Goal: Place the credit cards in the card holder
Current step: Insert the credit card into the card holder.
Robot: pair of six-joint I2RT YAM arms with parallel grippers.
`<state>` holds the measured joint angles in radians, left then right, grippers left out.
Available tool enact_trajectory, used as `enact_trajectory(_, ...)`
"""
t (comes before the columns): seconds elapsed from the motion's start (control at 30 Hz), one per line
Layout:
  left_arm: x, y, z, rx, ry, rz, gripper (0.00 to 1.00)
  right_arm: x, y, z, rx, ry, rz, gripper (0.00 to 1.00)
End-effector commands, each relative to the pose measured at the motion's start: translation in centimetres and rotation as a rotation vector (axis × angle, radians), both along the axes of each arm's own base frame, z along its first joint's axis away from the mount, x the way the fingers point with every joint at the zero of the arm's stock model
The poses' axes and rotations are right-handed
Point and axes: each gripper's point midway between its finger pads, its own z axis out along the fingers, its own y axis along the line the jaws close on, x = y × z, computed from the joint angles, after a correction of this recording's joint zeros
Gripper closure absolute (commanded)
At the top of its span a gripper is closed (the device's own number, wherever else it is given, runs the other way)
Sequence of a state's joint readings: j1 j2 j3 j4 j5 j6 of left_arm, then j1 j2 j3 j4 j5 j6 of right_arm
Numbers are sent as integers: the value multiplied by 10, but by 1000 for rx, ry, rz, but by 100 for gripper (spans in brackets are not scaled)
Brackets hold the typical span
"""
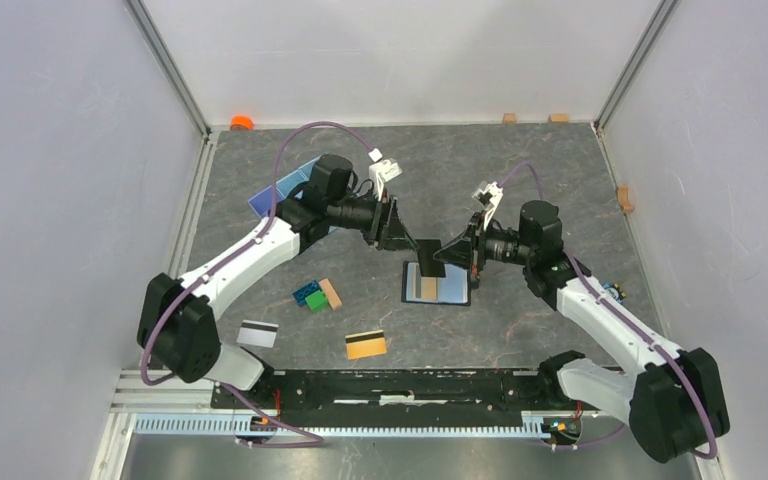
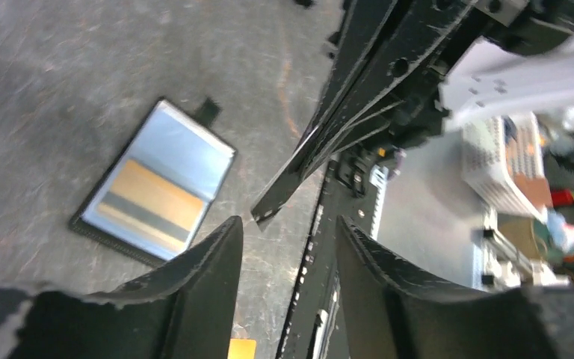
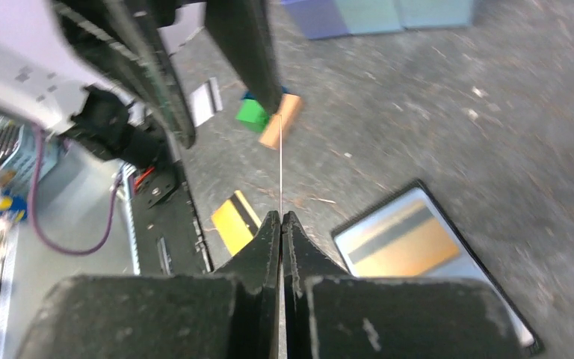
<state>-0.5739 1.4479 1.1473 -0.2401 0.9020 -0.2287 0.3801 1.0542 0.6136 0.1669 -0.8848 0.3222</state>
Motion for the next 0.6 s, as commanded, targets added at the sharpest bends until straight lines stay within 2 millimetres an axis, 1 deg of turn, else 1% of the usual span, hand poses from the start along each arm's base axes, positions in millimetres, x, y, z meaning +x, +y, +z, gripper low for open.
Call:
enact_trajectory(0.0,35,9,-48,160,124,298,42,27,-27,-57,-91,231,-249,100)
enact_trajectory(0.07,38,12,-72,208,193,362,41,28,-34,-79,-83,341,-301,100)
enact_trajectory(0.1,36,11,-81,223,222,370,41,27,-35,-88,-76,394,-312,100)
enact_trajectory(0.2,29,6,-104,275,281,380,40,26,-35,-109,-78,489,-338,100)
enact_trajectory(0.27,26,2,-117,307,297,384,40,29,-37,-116,-84,526,-366,100)
enact_trajectory(0.4,25,-2,-138,342,336,391,40,39,-44,-126,-76,573,-447,100)
enact_trajectory(0.57,26,-8,-158,364,362,395,41,44,-47,-141,-72,648,-494,100)
